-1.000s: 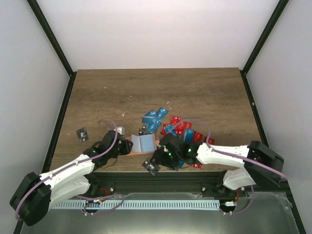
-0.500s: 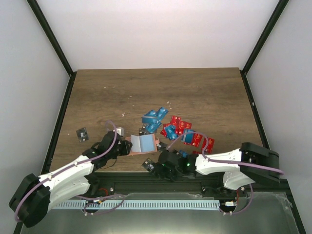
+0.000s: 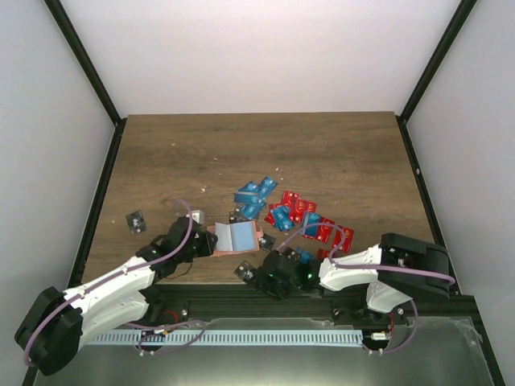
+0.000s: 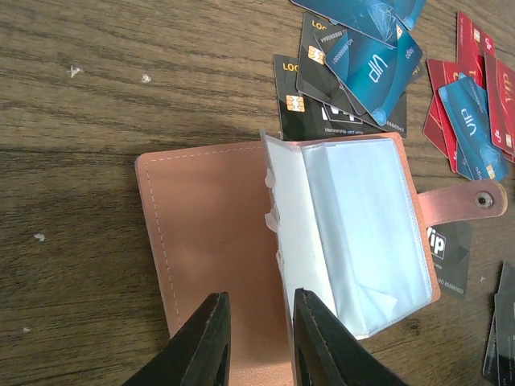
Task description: Put the credit cards into the card holder
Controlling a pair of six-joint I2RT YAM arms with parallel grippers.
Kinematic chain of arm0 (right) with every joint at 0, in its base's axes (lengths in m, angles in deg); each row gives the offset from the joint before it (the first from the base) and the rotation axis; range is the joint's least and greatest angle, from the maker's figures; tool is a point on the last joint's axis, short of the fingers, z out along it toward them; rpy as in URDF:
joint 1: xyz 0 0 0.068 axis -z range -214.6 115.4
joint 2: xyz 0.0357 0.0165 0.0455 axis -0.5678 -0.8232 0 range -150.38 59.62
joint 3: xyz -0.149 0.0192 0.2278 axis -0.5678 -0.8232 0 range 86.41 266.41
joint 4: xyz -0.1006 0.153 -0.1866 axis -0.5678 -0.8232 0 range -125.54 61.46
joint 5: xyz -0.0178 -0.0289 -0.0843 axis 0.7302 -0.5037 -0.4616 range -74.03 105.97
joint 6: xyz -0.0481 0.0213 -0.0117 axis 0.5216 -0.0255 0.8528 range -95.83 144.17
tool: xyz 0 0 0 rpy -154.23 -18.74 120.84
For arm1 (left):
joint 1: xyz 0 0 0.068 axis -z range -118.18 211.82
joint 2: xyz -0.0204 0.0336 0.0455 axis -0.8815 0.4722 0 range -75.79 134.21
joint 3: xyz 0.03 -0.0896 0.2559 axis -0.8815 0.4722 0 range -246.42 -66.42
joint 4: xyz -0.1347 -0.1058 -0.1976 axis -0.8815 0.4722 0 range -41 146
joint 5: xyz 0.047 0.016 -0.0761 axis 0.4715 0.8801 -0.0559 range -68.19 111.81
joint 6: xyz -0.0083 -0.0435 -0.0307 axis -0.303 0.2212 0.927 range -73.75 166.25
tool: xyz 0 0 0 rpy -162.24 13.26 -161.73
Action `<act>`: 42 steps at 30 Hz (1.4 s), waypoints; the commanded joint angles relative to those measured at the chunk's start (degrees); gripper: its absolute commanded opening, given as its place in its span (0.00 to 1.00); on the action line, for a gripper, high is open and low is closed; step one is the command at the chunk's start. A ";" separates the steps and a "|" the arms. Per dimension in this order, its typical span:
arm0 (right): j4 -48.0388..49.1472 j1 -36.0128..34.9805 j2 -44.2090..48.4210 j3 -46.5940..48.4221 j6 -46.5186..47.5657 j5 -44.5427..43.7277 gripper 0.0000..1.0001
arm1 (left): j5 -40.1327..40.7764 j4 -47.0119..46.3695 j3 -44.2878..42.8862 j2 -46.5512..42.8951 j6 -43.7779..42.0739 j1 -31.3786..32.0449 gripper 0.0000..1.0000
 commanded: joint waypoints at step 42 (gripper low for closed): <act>-13.78 5.61 22.28 8.01 22.57 -18.02 0.01 | -0.34 10.17 -11.97 -5.53 -0.93 0.14 0.63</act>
